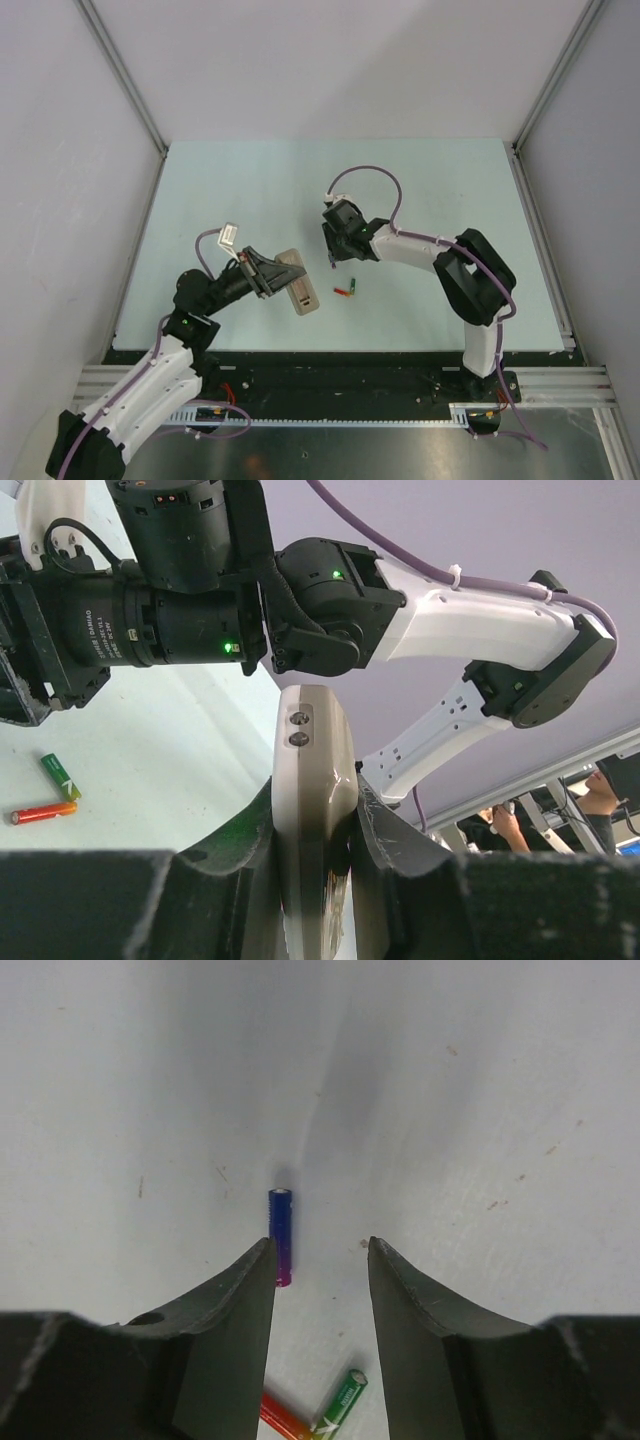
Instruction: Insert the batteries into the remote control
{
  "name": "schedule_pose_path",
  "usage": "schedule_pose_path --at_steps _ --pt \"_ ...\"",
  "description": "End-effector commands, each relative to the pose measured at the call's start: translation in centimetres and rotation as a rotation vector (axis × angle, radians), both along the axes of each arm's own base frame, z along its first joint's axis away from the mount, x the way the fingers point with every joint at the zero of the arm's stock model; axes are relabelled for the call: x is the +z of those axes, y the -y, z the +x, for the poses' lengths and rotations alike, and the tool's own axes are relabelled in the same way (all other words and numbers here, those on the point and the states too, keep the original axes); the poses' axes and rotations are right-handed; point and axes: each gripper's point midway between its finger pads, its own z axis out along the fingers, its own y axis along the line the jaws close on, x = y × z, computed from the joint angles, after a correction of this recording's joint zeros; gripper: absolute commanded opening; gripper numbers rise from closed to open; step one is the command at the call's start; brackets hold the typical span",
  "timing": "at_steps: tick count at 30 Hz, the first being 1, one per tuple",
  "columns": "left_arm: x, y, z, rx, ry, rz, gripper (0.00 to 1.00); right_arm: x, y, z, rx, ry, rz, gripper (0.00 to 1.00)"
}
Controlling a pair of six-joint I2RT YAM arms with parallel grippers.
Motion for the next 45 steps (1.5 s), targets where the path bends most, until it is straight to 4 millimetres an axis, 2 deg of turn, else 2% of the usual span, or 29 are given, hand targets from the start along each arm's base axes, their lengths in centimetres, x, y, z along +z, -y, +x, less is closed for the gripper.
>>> schedule_pose_path --at_steps 1,3,5,13,18,23,29,37,42,43,45 --pt "0.9 -0.1 -0.1 -0.007 0.066 -0.004 0.0 0.5 -1.9 0.4 0.007 0.021 0.069 0.47" --pt "0.9 0.0 -0.3 -0.02 0.075 0.003 0.0 0.9 -2.2 0.2 0.007 0.028 0.074 0.47" --pt "0.8 0.1 -0.4 -0.024 0.084 0.011 0.0 1.1 -1.6 0.3 -0.023 0.033 0.062 0.47" --pt "0.1 0.5 -0.4 -0.058 0.101 0.049 0.0 5.0 -0.2 0.9 -0.08 0.101 0.073 0.46" --pt "0.4 0.7 0.0 -0.058 0.105 0.057 0.0 6.6 0.4 1.1 -0.077 0.137 0.075 0.44" --pt "1.3 0.5 0.2 -0.035 0.129 0.045 0.0 5.3 0.2 1.5 -0.044 0.099 0.086 0.39" --pt "1.5 0.5 0.2 -0.035 0.135 0.044 0.0 3.7 -1.2 0.9 0.018 0.073 0.087 0.37" --pt "1.1 0.5 0.1 -0.046 0.134 0.056 0.0 2.0 -1.9 -0.5 0.084 0.043 0.025 0.44" --pt "1.2 0.6 0.1 -0.049 0.133 0.057 0.0 2.8 -0.9 -0.3 0.037 0.047 0.015 0.42" --pt "1.3 0.6 0.1 -0.05 0.138 0.058 0.0 3.7 -0.4 -0.2 0.013 0.067 0.009 0.42" --pt "1.5 0.6 0.0 -0.05 0.14 0.055 0.0 3.8 0.9 -0.9 -0.009 0.057 -0.042 0.42"
